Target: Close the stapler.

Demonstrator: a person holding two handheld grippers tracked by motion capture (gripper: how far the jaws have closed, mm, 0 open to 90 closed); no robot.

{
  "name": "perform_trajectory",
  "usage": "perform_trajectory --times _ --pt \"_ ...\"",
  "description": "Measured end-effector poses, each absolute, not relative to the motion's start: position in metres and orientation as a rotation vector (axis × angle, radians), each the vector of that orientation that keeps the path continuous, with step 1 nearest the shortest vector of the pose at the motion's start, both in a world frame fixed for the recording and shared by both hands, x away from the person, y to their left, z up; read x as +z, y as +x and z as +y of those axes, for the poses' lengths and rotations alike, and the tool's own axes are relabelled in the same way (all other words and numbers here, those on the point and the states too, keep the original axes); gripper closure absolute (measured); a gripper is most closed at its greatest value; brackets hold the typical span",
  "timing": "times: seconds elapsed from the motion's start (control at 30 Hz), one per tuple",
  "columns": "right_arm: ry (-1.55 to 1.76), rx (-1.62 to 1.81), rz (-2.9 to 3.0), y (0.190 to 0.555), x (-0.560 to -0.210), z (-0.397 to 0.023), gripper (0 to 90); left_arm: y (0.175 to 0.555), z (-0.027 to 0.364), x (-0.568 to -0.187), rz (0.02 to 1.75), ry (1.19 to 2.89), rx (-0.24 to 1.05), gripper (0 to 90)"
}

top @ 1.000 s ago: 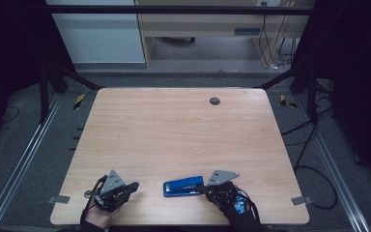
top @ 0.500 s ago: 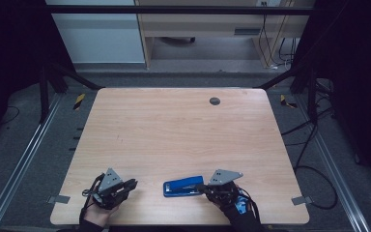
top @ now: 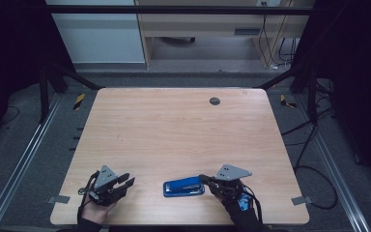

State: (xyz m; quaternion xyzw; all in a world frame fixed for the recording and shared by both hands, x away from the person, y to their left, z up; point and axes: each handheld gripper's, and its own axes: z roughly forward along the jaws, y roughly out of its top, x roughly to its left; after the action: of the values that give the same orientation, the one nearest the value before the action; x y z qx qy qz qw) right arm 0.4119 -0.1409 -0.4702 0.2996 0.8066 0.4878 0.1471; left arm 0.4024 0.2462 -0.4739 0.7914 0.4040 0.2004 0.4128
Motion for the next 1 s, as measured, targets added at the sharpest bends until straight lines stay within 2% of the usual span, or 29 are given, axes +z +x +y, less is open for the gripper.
perform_trajectory --times 0.27,0.53,0.6,0.7,0.83,0.93,1.0 --pt "0.886 1.365 2.327 0.413 -0.474 -0.142 90.0 0.405 0.25 -0.473 1.027 1.976 0.519 62.0" --pt "0.938 1.385 2.257 0.416 -0.467 -0.157 90.0 0.409 0.256 -0.473 1.046 1.965 0.536 50.1" --pt "0.974 1.381 2.232 0.419 -0.467 -0.166 87.7 0.411 0.257 -0.473 1.051 1.957 0.54 46.1" --pt "1.032 1.363 2.18 0.423 -0.466 -0.178 80.7 0.414 0.261 -0.473 1.056 1.962 0.547 40.6" --pt "1.103 1.308 2.114 0.429 -0.468 -0.195 65.4 0.418 0.266 -0.474 1.068 1.954 0.556 35.1" --pt "1.161 1.243 2.092 0.436 -0.472 -0.206 42.3 0.422 0.272 -0.475 1.075 1.951 0.558 31.9" --pt "1.2 1.186 2.085 0.442 -0.477 -0.214 35.4 0.425 0.277 -0.476 1.086 1.95 0.563 30.0"
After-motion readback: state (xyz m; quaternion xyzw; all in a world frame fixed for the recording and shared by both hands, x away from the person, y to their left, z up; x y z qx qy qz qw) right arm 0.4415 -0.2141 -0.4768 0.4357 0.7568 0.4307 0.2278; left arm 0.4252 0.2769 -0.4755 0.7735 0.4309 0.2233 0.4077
